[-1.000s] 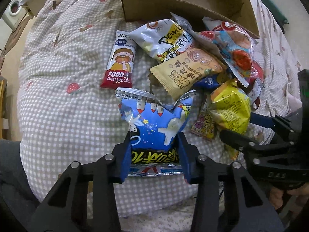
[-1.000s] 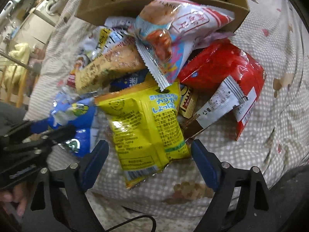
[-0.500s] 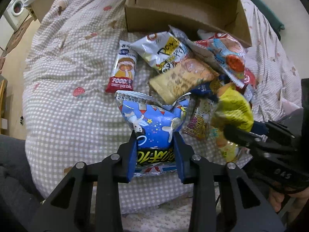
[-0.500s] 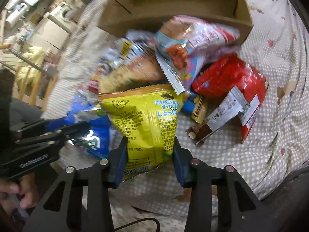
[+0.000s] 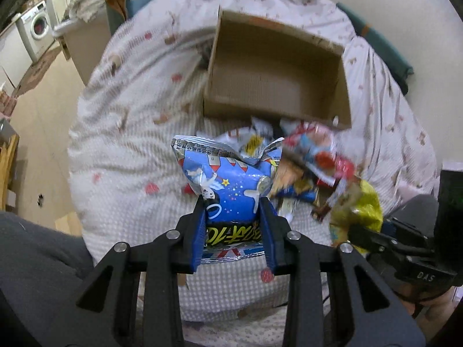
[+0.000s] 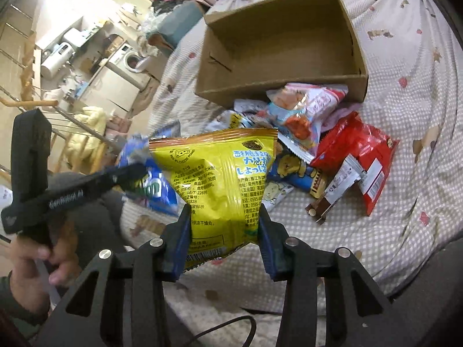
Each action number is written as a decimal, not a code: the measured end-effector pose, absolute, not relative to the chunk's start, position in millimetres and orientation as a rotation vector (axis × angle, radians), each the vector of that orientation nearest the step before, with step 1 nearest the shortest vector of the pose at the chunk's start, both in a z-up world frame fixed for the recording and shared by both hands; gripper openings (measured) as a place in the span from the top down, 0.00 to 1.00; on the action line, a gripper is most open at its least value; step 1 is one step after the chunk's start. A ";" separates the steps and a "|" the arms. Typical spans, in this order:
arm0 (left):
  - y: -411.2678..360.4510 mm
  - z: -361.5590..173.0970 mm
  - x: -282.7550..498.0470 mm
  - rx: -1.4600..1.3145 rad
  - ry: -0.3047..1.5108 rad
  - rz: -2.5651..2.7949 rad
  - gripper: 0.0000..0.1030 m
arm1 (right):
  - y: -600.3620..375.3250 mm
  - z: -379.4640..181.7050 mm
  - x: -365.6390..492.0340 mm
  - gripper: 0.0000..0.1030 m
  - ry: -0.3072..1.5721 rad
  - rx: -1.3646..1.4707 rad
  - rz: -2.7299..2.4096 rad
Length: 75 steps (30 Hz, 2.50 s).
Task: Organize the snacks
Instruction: 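Lower both bags into the box and open both tools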
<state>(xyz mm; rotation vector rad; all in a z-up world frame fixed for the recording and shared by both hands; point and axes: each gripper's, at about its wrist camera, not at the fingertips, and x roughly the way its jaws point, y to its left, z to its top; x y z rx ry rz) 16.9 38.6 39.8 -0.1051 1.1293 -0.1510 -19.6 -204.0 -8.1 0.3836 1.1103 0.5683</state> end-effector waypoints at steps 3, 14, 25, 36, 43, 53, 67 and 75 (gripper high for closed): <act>37.9 55.2 28.8 -0.106 1.095 -0.158 0.72 | -208.0 12.1 -14.4 0.58 1.036 0.409 0.567; 27.4 92.0 85.9 -0.063 0.985 -0.166 0.73 | -236.6 72.8 39.0 0.58 0.838 0.312 0.456; 1.5 82.7 138.8 -0.019 0.972 -0.186 0.74 | -254.9 74.7 92.3 0.58 0.813 0.345 0.404; -19.3 36.7 180.3 0.045 0.934 -0.202 0.74 | -260.7 9.5 135.5 0.58 0.832 0.387 0.357; -9.9 8.1 199.4 -0.017 0.973 -0.207 0.74 | -257.9 -16.5 147.9 0.58 0.889 0.346 0.295; -4.6 -2.1 207.2 -0.055 0.954 -0.186 0.74 | -251.8 -26.3 159.4 0.58 0.910 0.296 0.310; -8.3 -3.3 207.4 -0.055 0.941 -0.176 0.74 | -246.2 -29.3 159.1 0.56 0.925 0.293 0.328; -11.8 1.2 203.7 -0.034 0.919 -0.185 0.73 | -252.3 -26.4 158.7 0.54 0.902 0.329 0.330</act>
